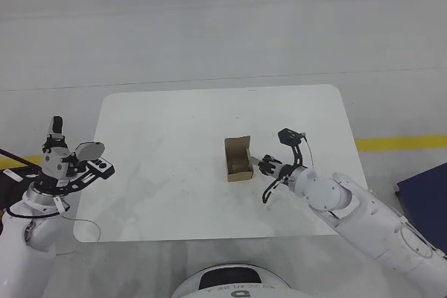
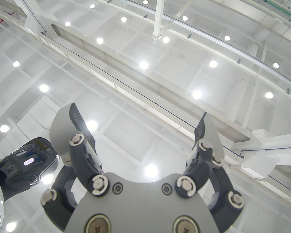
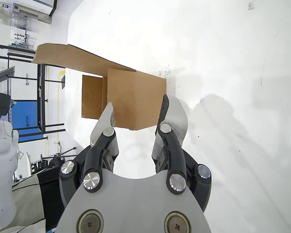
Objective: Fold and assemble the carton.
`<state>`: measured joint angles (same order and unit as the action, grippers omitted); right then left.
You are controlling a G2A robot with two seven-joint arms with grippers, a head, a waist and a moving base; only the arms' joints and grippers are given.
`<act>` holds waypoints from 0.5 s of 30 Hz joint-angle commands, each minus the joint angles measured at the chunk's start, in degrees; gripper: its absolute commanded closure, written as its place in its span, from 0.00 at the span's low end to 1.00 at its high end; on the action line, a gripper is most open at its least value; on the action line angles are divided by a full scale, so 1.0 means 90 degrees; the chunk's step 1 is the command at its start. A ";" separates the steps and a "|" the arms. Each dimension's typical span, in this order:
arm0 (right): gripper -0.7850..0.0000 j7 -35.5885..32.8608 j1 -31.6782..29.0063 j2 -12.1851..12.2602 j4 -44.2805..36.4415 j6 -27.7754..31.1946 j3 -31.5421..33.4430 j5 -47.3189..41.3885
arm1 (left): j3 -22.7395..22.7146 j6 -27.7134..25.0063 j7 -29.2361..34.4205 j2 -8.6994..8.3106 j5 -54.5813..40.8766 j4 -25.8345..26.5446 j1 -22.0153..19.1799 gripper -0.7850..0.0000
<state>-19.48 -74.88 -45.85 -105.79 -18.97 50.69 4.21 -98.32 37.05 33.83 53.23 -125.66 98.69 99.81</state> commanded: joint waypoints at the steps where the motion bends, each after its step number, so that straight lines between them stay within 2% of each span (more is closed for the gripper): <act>1: 0.50 -0.0074 0.0090 -0.0042 0.0039 -0.0031 -0.0056 0.0064 | 0.0000 0.0000 0.0000 0.0000 0.0000 0.0000 0.0000 0.00; 15: 0.60 -0.1064 0.0980 -0.0439 0.0265 -0.0858 -0.0916 0.1277 | 0.0000 0.0000 0.0000 0.0000 0.0000 0.0000 0.0000 0.00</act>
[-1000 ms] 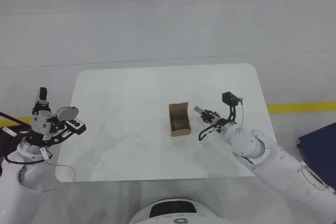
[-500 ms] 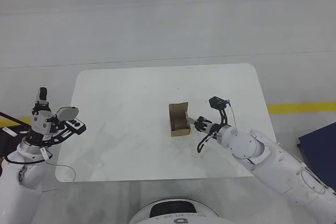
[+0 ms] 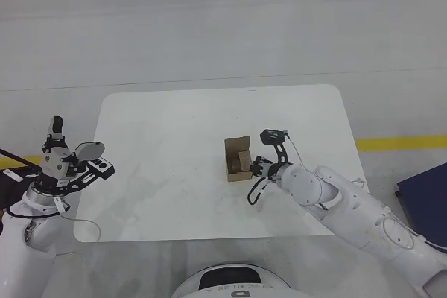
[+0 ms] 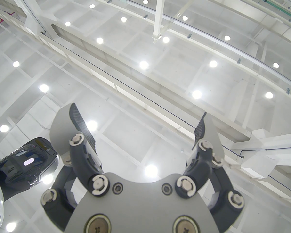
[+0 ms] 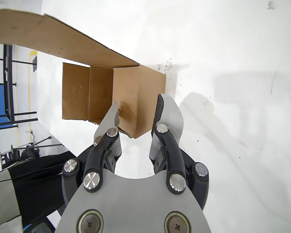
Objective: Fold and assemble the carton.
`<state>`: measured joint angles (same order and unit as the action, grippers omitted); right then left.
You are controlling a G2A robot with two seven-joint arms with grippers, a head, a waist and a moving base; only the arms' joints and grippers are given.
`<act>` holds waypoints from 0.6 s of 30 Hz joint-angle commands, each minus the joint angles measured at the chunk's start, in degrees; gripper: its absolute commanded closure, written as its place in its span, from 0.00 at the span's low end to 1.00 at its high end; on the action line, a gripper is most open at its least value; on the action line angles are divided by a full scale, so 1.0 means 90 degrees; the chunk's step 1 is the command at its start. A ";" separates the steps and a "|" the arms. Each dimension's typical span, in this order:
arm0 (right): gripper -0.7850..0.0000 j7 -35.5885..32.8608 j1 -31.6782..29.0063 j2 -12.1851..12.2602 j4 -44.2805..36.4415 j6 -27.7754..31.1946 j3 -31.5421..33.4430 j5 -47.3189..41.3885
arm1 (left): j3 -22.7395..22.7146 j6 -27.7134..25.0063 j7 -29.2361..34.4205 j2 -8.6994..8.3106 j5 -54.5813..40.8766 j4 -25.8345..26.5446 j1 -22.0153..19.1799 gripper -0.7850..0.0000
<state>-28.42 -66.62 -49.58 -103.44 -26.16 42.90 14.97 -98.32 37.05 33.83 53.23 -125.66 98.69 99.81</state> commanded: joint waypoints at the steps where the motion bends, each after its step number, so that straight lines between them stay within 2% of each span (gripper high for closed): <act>1: 0.62 -0.0148 0.0127 -0.0052 0.0004 -0.0132 -0.0112 0.0199 | 0.0000 0.0000 0.0000 0.0000 0.0000 0.0000 0.0000 0.00; 4: 0.71 -0.0485 0.0345 -0.0118 -0.0021 -0.0518 -0.0357 0.0839 | 0.0000 0.0000 0.0000 0.0000 0.0000 0.0000 0.0000 0.00; 6: 1.00 -0.0696 0.0466 -0.0173 -0.0094 -0.0747 -0.0464 0.1042 | 0.0000 0.0000 0.0000 0.0000 0.0000 0.0000 0.0000 0.00; 14: 1.00 -0.1317 0.0866 -0.0320 -0.0407 -0.2090 -0.0706 0.2145 | 0.0000 0.0000 0.0000 0.0000 0.0000 0.0000 0.0000 0.00; 18: 1.00 -0.1606 0.0953 -0.0376 -0.0615 -0.2403 -0.0830 0.2544 | 0.0000 0.0000 0.0000 0.0000 0.0000 0.0000 0.0000 0.00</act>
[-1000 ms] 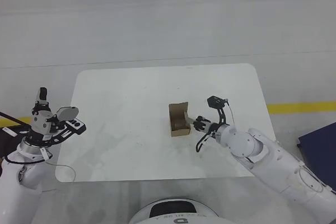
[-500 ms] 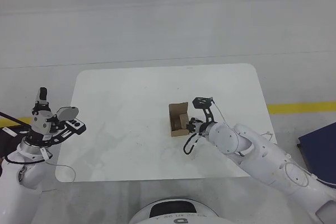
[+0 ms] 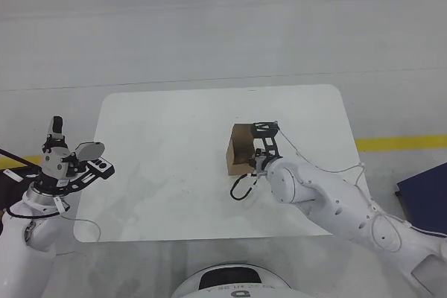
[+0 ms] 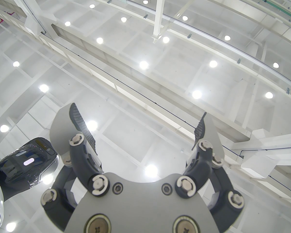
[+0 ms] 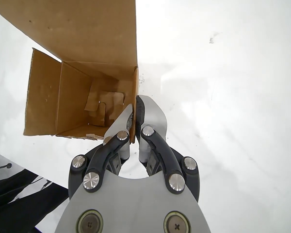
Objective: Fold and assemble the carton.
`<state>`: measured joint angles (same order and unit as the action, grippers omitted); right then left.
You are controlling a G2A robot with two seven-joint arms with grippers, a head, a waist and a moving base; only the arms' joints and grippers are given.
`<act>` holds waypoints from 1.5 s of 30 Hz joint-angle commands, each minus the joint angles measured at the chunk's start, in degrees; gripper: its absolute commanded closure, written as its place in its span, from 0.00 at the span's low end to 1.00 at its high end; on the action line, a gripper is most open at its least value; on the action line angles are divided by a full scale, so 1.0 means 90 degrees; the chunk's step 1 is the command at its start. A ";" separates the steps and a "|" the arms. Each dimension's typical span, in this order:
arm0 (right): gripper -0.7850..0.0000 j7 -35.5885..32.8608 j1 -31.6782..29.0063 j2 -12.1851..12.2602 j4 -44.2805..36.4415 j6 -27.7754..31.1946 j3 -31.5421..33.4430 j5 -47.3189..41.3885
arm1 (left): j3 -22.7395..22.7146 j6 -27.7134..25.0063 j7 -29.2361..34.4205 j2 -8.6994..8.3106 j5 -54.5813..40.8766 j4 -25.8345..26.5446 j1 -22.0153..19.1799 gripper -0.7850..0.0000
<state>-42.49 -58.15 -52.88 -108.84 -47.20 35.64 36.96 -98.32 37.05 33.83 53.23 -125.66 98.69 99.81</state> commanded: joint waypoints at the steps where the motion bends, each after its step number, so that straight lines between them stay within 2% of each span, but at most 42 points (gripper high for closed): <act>1: 1.00 -0.0088 0.0020 -0.0024 -0.0037 -0.0138 -0.0067 0.0222 | 0.0000 0.0000 0.0000 0.0000 0.0000 0.0000 0.0000 0.00; 8: 1.00 -0.0184 -0.0022 -0.0228 0.0021 -0.0267 -0.0349 0.0321 | 0.0000 0.0000 0.0000 0.0000 0.0000 0.0000 0.0000 0.00; 9: 0.92 -0.0154 -0.0051 -0.0258 -0.0004 -0.0261 -0.0365 0.0278 | -0.0010 -0.0062 -0.0074 0.0005 0.0066 0.0012 -0.0003 0.00; 10: 0.61 -0.0103 -0.0085 -0.0284 -0.0032 -0.0256 -0.0367 0.0233 | -0.0032 -0.0053 -0.0124 0.0009 0.0141 0.0022 0.0020 0.00; 11: 0.52 -0.0032 -0.0131 -0.0310 -0.0075 -0.0245 -0.0351 0.0155 | -0.0074 -0.0007 -0.0167 0.0010 0.0230 0.0016 0.0058 0.00; 13: 0.47 0.0238 -0.0268 -0.0362 -0.0194 -0.0211 -0.0226 -0.0142 | -0.0217 0.0091 -0.0231 0.0002 0.0530 0.0005 0.0140 0.00; 14: 0.46 0.0434 -0.0362 -0.0386 -0.0238 -0.0153 -0.0123 -0.0353 | -0.0305 0.0159 -0.0278 -0.0009 0.0768 0.0009 0.0176 0.00; 18: 0.54 0.1191 -0.0769 -0.0445 -0.0184 0.0150 0.0300 -0.1079 | -0.0603 0.0415 -0.0370 -0.0067 0.2175 0.0130 0.0312 0.00; 22: 0.55 0.1672 -0.1133 -0.0462 -0.0064 0.0699 0.0691 -0.1696 | -0.0478 0.0795 -0.0244 -0.0101 0.3251 0.0355 0.0355 0.00; 27: 0.55 0.2298 -0.1632 -0.0455 0.0198 0.1828 0.1195 -0.2450 | 0.0310 0.1221 -0.0338 -0.0073 0.3736 0.0347 0.0017 0.00; 32: 0.53 0.2588 -0.2010 -0.0428 0.0469 0.2983 0.1569 -0.2913 | 0.1311 0.1576 -0.0850 -0.0028 0.4519 0.0100 -0.0961 0.00; 34: 0.45 0.2658 -0.2125 -0.0421 0.0496 0.3189 0.1714 -0.3068 | 0.1501 0.1335 -0.0747 -0.0010 0.4895 -0.0037 -0.1366 0.00; 36: 0.00 0.2729 -0.2259 -0.0405 0.0479 0.3305 0.1920 -0.3269 | 0.1501 0.1335 -0.0747 -0.0010 0.4895 -0.0037 -0.1366 0.00; 45: 0.00 0.2726 -0.2304 -0.0393 0.0469 0.3337 0.2002 -0.3316 | 0.1532 0.1373 -0.0890 -0.0019 0.5091 0.0005 -0.1367 0.00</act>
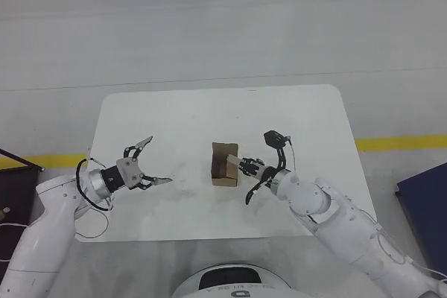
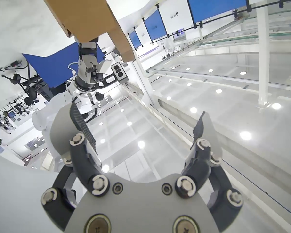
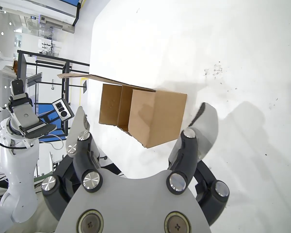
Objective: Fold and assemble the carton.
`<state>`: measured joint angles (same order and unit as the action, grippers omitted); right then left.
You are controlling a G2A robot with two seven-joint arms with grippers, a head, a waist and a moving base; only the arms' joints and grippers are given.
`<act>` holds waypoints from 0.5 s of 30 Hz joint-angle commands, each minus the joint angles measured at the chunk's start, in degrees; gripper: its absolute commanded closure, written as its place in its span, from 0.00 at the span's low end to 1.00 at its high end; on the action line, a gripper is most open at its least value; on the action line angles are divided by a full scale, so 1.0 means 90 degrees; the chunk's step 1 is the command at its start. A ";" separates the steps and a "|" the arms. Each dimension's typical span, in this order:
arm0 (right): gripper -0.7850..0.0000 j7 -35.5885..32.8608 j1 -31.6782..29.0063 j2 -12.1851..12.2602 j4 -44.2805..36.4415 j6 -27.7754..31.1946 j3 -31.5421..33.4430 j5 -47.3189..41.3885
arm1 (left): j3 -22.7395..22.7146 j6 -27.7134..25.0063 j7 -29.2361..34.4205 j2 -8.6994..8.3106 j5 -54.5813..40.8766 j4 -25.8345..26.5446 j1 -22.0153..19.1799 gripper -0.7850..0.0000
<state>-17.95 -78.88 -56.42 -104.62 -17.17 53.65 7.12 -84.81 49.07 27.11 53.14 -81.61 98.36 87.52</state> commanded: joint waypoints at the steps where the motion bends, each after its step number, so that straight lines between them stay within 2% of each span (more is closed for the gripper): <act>1: 0.00 0.0000 0.0000 0.0000 0.0000 0.0000 0.0000 0.0000 | 0.0131 0.0164 -0.0436 -0.0029 0.0646 0.0207 -0.0018 0.00; 3: 0.00 0.0000 0.0000 0.0000 0.0000 0.0000 0.0000 0.0000 | 0.0502 0.0657 -0.0968 -0.0061 0.1530 0.0390 -0.0134 0.00; 6: 0.00 0.0040 -0.0037 -0.0029 0.0073 0.0212 0.0025 -0.0246 | 0.0919 0.0874 -0.1191 -0.0041 0.2001 0.0063 -0.0452 0.00; 9: 0.00 0.0001 -0.0018 -0.0076 0.0259 0.0537 0.0054 -0.0567 | 0.1574 0.0984 -0.1314 -0.0003 0.2746 -0.0102 -0.0805 0.00; 12: 0.00 -0.0090 0.0036 -0.0105 0.0381 0.0654 0.0079 -0.0664 | 0.1844 0.0507 -0.0323 0.0086 0.2206 -0.0421 -0.1078 0.00; 15: 0.00 -0.0131 0.0066 -0.0132 0.0436 0.0687 0.0104 -0.0758 | 0.1731 -0.0067 0.0674 0.0147 0.1321 -0.0952 -0.1147 0.00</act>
<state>-19.03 -78.33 -57.55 -100.77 -11.05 54.53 0.54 -68.77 50.30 27.88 54.30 -61.52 91.55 77.16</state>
